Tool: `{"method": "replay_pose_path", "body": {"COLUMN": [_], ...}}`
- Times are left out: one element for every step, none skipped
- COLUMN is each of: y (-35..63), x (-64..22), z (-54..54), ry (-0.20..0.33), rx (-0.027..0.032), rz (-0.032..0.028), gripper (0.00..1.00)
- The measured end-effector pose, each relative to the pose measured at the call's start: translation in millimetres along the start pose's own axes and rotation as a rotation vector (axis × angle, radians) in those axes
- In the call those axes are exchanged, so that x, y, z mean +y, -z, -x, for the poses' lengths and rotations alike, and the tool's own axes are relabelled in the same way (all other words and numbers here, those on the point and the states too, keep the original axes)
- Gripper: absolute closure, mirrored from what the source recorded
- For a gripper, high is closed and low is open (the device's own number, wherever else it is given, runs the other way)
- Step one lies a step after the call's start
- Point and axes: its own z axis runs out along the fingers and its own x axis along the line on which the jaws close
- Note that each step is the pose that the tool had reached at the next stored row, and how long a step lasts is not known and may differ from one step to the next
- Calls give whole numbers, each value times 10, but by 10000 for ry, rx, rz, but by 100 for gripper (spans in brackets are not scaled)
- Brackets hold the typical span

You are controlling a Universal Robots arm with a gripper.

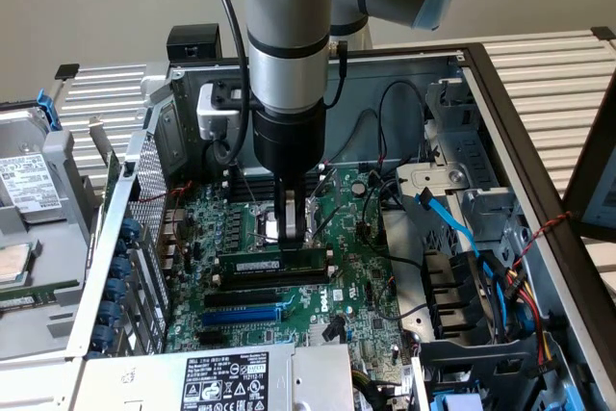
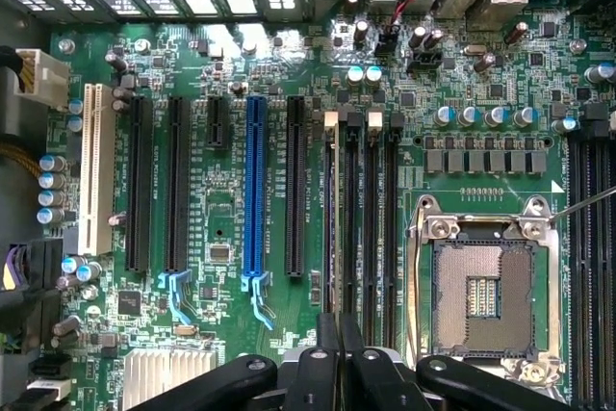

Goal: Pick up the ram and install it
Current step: 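Insert the ram into the slot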

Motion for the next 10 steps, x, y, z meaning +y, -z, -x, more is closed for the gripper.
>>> {"method": "replay_pose_path", "body": {"y": [-1,-1,-3,-4,-5,-6,-6,-7,-7,-8], "x": [0,0,-1,-1,-1,0,0,-1,-1,-1], "z": [0,0,0,0,0,0,0,0,1,1], "ry": [9,19,31,43,58,74,83,83,83,84], "rx": [1,1,0,1,1,2,4,4,3,2], "rz": [-1,-2,-5,-8,-11,-16,-22,-24,-26,-26], "gripper": [88,88,88,88,88,88,88,88,88,88]}}
